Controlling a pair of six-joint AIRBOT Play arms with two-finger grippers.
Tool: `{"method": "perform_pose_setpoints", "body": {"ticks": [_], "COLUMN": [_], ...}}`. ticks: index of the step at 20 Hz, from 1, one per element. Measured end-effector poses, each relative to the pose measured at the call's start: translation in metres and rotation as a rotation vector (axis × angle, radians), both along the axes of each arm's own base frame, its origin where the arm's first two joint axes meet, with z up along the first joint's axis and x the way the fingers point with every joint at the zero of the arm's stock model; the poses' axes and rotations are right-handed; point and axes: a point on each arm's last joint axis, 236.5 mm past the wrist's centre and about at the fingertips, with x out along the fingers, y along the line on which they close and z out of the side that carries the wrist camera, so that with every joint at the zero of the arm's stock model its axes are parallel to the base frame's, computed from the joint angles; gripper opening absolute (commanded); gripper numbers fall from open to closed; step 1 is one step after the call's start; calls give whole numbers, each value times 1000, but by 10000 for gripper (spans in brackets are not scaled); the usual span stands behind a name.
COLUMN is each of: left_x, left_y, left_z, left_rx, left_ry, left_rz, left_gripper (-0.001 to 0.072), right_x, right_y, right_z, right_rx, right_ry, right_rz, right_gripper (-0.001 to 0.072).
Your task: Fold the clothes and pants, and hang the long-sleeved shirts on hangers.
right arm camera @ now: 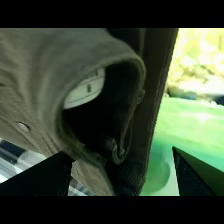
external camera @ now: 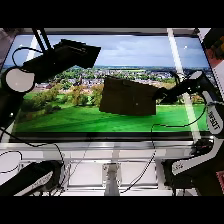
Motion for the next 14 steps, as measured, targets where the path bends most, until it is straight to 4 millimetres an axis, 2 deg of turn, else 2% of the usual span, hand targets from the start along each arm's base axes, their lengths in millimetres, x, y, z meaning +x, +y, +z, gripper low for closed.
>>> {"method": "perform_pose_setpoints", "body": {"ticks": [4,9,10,12,13,14], "left_x": [-5,-9,-9,-10,-10,-10], "left_y": [-2,-4,-4,-5,-5,-5], "left_z": [-4,-9,-9,-10,-11,-11], "left_rx": [12,25,26,28,29,29], "left_ry": [17,36,37,40,43,42], "left_rz": [-18,-34,-35,-37,-39,-39], "left_gripper": [689,689,689,688,681,649], "right_x": [-1,4,4,5,4,4], "right_y": [5,29,36,47,52,56], "right_z": [-20,-30,-31,-37,-39,-40], "right_rx": [-2,71,83,78,74,77], "right_ry": [44,79,82,82,80,82], "right_rz": [-2,-39,-36,-17,-7,-1], "right_gripper": [679,667,577,239,33,25]}}
